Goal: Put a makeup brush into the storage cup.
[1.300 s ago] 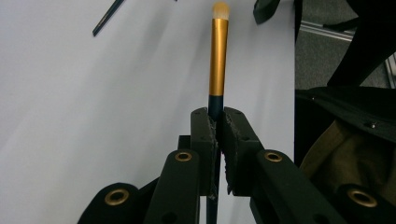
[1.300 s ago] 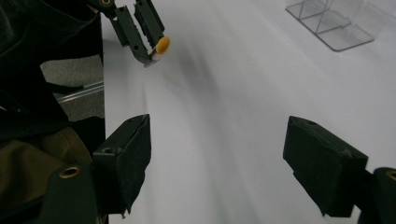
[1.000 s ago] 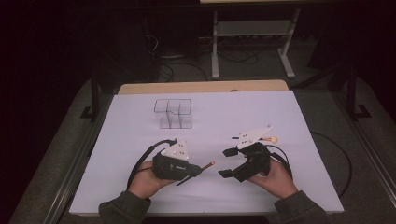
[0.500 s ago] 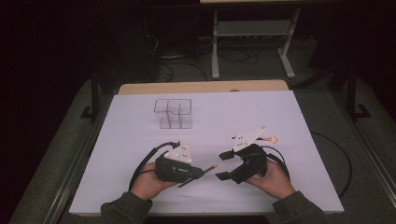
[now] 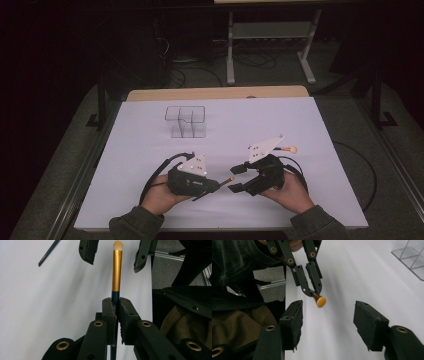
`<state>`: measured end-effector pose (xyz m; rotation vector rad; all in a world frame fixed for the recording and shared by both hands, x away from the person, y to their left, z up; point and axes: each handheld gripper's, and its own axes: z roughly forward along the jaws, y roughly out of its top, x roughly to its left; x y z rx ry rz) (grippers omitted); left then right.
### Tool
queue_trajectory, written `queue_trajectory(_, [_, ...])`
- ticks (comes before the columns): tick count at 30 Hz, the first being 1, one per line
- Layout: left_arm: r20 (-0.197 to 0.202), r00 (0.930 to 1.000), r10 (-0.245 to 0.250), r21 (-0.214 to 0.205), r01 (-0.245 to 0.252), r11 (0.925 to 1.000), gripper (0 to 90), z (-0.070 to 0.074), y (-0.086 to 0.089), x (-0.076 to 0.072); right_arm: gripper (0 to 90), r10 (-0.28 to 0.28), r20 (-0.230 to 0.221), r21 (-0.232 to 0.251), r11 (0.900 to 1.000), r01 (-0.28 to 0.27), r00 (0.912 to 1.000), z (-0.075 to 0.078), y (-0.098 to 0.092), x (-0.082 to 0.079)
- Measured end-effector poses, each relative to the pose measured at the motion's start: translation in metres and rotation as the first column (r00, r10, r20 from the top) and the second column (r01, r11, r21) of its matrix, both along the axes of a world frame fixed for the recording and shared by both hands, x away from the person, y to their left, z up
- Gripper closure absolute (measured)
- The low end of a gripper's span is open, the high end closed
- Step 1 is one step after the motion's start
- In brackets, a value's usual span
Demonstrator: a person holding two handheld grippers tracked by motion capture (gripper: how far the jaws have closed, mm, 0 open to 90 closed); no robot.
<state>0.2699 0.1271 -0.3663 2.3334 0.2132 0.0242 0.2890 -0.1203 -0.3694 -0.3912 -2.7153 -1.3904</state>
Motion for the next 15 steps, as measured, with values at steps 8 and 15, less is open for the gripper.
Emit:
queue_trajectory(8, [0.010, 0.9999, -0.009, 0.008, 0.009, 0.9999, 83.4, 0.0011, -0.0048, -0.0021, 53.4, 0.029, -0.024, 0.016, 0.9995, -0.029, 0.9993, 0.0013, 0.0042, -0.0012])
queue_trajectory(15, [0.017, 0.9998, -0.013, 0.014, 0.013, 0.9998, 83.4, 0.0016, -0.0072, -0.0038, 65.3, 0.052, -0.032, 0.029, 0.9983, -0.051, 0.9981, 0.0013, 0.0040, -0.0013])
